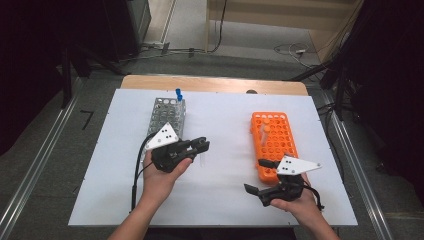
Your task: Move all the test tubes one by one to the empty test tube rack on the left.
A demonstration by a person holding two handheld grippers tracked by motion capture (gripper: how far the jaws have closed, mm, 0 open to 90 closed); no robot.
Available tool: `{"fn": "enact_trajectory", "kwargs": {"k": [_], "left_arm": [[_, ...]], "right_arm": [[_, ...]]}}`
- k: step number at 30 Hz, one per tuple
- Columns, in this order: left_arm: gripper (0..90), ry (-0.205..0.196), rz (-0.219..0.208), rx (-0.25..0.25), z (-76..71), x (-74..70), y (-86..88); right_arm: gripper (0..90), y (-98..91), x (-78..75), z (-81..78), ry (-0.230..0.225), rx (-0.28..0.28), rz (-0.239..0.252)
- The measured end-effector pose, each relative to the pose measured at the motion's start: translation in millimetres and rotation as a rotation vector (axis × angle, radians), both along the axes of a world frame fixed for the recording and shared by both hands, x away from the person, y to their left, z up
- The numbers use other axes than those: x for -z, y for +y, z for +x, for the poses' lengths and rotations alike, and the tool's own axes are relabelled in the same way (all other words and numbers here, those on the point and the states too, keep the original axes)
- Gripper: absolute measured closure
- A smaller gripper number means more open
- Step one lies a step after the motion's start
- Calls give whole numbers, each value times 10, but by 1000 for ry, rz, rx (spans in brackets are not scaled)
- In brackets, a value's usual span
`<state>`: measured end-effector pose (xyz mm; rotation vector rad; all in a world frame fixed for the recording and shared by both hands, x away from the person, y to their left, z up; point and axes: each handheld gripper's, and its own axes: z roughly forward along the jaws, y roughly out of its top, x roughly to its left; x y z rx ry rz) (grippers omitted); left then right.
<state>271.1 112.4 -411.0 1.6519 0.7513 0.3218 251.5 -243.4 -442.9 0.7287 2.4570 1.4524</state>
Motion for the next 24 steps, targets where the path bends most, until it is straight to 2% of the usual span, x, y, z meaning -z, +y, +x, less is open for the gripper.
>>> {"fn": "enact_trajectory", "kwargs": {"k": [5,12,18,24], "left_arm": [[768,-12,-8,-48,121,-75,140],[768,-17,-20,-123,286,-92,283],[768,-20,-7,-175,409,-119,369],[768,-19,-11,-214,496,-140,450]], "right_arm": [[11,-263,23,-13,-7,57,13],[11,-541,117,-49,21,119,-3],[11,-689,170,-59,30,151,-22],[12,-733,179,-28,32,163,-17]]}}
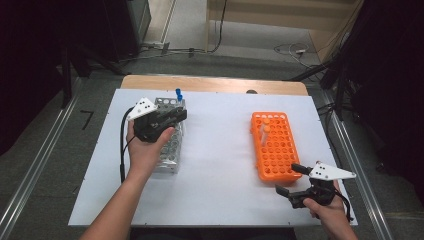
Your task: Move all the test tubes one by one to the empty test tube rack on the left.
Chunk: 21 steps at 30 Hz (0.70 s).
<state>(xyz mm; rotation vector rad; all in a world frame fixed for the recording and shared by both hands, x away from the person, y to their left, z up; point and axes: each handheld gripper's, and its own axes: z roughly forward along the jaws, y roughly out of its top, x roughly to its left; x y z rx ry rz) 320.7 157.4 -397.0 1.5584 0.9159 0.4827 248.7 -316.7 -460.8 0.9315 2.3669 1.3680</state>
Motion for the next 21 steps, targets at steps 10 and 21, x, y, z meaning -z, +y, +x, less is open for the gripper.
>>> {"fn": "enact_trajectory", "kwargs": {"k": [10,21], "left_arm": [[768,-4,13,-33,90,-20,69],[768,-5,21,-91,244,5,129]], "right_arm": [[12,-4,11,11,4,3,-3],[12,-7,19,17,5,7,-4]]}}
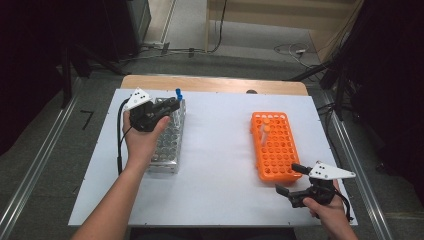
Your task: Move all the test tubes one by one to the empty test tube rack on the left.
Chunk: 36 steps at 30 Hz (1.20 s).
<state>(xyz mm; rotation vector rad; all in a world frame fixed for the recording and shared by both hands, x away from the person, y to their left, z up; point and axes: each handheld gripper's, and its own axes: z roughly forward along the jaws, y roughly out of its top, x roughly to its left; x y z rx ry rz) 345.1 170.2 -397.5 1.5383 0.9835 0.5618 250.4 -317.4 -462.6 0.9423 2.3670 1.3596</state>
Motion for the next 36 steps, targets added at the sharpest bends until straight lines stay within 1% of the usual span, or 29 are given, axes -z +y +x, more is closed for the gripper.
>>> {"fn": "enact_trajectory", "kwargs": {"k": [3,6,9,12,16,18,19,21,26,29,32,33,36], "left_arm": [[768,0,3,-24,60,20,11],[768,-3,-15,-40,122,49,30],[767,4,-15,-68,197,94,26],[767,10,-6,-93,267,146,14],[767,14,-9,-111,338,209,3],[768,18,5,-124,362,235,-5],[767,26,9,-121,372,248,-4],[766,34,21,-119,386,271,-17],[766,39,70,-115,382,303,-75],[764,59,94,-113,370,325,-95],[760,92,107,-119,361,335,-95],[756,102,103,-123,360,333,-90],[694,119,92,-119,342,310,-70]], "right_arm": [[12,-2,5,4,3,4,0],[12,-9,11,11,4,5,2],[12,-9,18,17,4,8,1],[12,-13,22,20,4,8,0],[13,-17,26,23,4,9,0],[13,-23,27,25,4,9,3],[13,-25,27,25,6,11,4],[13,-30,27,26,6,15,4],[13,-39,26,30,2,17,5],[14,-37,27,30,1,18,4],[13,-33,28,28,2,19,3],[14,-34,29,31,1,19,2],[14,-34,29,32,1,21,2]]}}
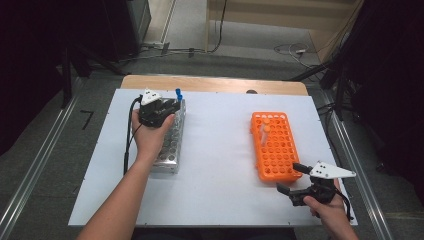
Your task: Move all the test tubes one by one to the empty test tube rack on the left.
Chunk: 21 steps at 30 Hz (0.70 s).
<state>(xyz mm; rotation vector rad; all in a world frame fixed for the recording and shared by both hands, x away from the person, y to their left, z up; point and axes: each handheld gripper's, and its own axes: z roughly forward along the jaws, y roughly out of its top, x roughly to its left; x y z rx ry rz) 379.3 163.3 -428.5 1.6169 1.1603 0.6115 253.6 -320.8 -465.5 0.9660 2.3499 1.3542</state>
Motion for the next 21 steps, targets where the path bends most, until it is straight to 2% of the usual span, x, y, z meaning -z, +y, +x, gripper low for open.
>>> {"fn": "enact_trajectory", "kwargs": {"k": [5,9,13,17,21], "left_arm": [[518,22,-3,20,-62,-32,10],[281,32,-46,40,-164,-63,12],[107,36,-55,80,-290,-96,-5],[24,16,-72,112,-432,-149,-24],[4,-5,-81,138,-575,-203,-33]], "right_arm": [[15,6,-6,0,-3,6,3],[17,23,-13,1,-4,12,3],[18,36,-33,6,-12,17,3],[19,42,-52,13,-16,29,10],[19,54,-64,24,-20,33,12]]}}
